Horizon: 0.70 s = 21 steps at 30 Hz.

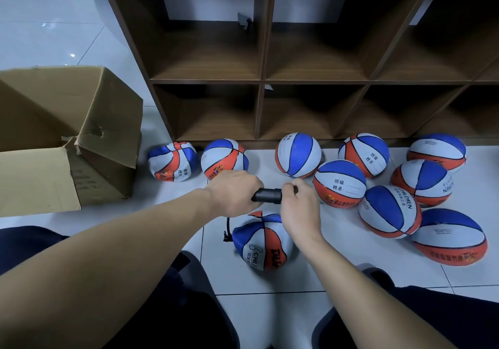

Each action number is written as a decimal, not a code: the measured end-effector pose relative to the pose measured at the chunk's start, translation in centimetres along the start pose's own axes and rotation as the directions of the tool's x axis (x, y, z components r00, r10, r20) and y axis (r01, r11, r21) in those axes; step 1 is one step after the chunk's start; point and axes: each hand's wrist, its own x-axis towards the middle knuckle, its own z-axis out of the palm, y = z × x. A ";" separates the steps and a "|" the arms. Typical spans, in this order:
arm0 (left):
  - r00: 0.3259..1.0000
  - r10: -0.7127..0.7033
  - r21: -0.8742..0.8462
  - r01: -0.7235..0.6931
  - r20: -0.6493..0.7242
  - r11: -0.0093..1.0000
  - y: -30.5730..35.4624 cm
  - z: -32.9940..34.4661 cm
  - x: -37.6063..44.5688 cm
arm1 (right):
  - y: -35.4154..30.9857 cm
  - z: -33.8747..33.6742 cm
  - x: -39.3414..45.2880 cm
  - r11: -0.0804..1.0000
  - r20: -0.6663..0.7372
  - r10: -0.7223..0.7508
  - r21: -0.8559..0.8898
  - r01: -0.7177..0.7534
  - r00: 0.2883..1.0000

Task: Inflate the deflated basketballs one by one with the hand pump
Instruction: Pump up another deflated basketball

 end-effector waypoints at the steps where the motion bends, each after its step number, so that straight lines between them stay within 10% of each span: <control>1: 1.000 -0.003 -0.004 0.003 -0.005 1.000 -0.1 0.1 0.0 | 0.1 -0.2 0.1 1.000 0.000 -0.013 -0.007 0.013 1.000; 11: 0.990 -0.128 0.000 0.128 0.053 0.992 -3.2 0.2 -0.7 | 2.2 -4.0 3.4 0.966 -0.146 0.226 0.159 -0.203 0.963; 21: 0.995 -0.086 0.005 0.085 0.048 0.996 -0.9 -0.4 -0.3 | 0.1 -1.3 0.6 0.992 -0.075 0.091 0.093 -0.084 0.993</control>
